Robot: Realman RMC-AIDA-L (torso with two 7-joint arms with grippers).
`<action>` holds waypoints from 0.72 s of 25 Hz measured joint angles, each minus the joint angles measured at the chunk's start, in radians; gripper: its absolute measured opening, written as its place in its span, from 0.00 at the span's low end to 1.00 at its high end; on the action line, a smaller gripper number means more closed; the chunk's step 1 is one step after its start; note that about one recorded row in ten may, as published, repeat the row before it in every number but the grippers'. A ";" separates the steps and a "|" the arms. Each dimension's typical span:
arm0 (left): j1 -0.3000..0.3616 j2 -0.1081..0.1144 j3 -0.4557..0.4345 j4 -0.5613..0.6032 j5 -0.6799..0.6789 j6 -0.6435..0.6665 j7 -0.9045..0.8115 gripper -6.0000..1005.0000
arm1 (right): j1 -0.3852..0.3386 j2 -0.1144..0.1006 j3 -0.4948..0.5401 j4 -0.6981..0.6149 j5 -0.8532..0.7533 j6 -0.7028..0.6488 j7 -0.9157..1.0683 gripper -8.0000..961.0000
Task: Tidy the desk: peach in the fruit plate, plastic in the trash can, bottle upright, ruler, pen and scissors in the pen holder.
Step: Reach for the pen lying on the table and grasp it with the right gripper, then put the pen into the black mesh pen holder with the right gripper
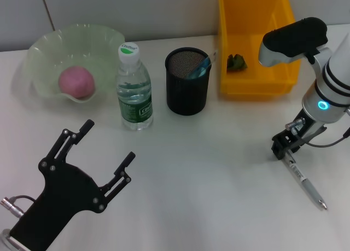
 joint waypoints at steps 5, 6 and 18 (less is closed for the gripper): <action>0.001 0.000 0.000 0.000 0.000 0.000 0.000 0.78 | -0.002 0.000 -0.007 -0.003 0.000 0.005 -0.009 0.31; 0.001 0.000 0.000 0.000 0.000 0.000 0.000 0.78 | -0.004 0.001 -0.015 -0.008 0.000 0.007 -0.009 0.31; 0.006 0.001 0.002 -0.002 0.000 -0.007 0.000 0.78 | -0.009 0.000 -0.051 -0.051 0.003 -0.008 -0.010 0.13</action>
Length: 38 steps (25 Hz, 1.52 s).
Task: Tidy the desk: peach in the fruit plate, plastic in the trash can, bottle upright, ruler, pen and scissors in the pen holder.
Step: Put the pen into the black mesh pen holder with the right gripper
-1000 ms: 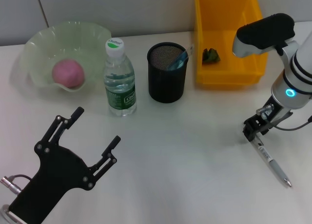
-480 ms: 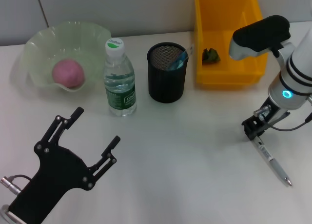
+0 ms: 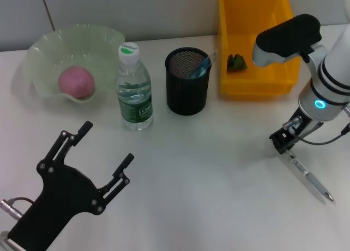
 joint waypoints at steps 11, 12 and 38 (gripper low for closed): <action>0.000 0.000 0.000 0.000 0.000 -0.004 0.000 0.78 | -0.020 -0.002 0.009 -0.086 0.015 -0.031 -0.002 0.12; 0.000 0.000 0.000 0.000 0.000 -0.004 0.000 0.78 | -0.026 -0.003 0.010 -0.110 0.022 -0.036 -0.003 0.12; -0.015 -0.001 0.000 0.000 0.000 -0.007 0.000 0.78 | -0.026 -0.003 0.015 -0.535 0.079 0.060 -0.004 0.15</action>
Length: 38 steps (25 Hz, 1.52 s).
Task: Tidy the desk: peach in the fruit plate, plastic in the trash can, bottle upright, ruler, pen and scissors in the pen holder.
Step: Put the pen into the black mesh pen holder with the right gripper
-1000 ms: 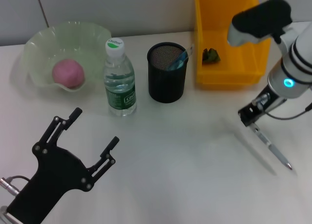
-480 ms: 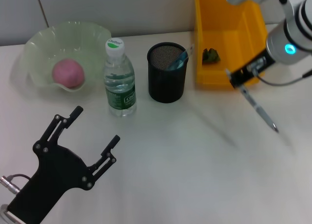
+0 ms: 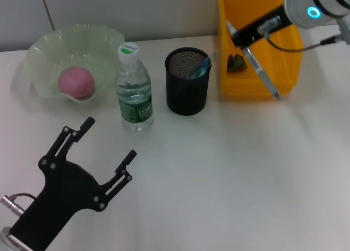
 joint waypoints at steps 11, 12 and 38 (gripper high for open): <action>-0.004 0.000 0.000 0.000 0.000 0.000 0.000 0.78 | 0.010 0.001 -0.028 0.010 0.066 0.191 -0.044 0.18; -0.005 0.000 0.000 0.000 0.000 0.000 0.000 0.78 | 0.007 0.001 -0.040 0.015 0.070 0.222 -0.047 0.19; -0.007 0.000 -0.001 0.000 0.000 0.000 0.000 0.78 | -0.106 0.004 -0.442 0.396 0.139 1.089 -0.079 0.25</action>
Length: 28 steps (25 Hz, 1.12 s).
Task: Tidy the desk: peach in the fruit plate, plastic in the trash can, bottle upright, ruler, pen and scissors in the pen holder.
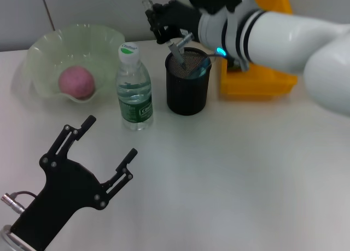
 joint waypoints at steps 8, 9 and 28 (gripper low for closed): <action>0.000 0.003 -0.002 -0.008 0.000 0.000 0.000 0.78 | -0.071 -0.001 -0.063 0.017 0.000 0.131 0.000 0.27; 0.000 0.003 -0.002 -0.010 0.000 0.000 0.000 0.78 | -0.087 -0.001 -0.064 0.012 0.000 0.131 0.000 0.28; -0.061 0.002 0.076 -0.176 0.018 0.033 0.000 0.78 | -0.397 -0.006 -0.142 -0.432 0.004 -0.122 -0.271 0.77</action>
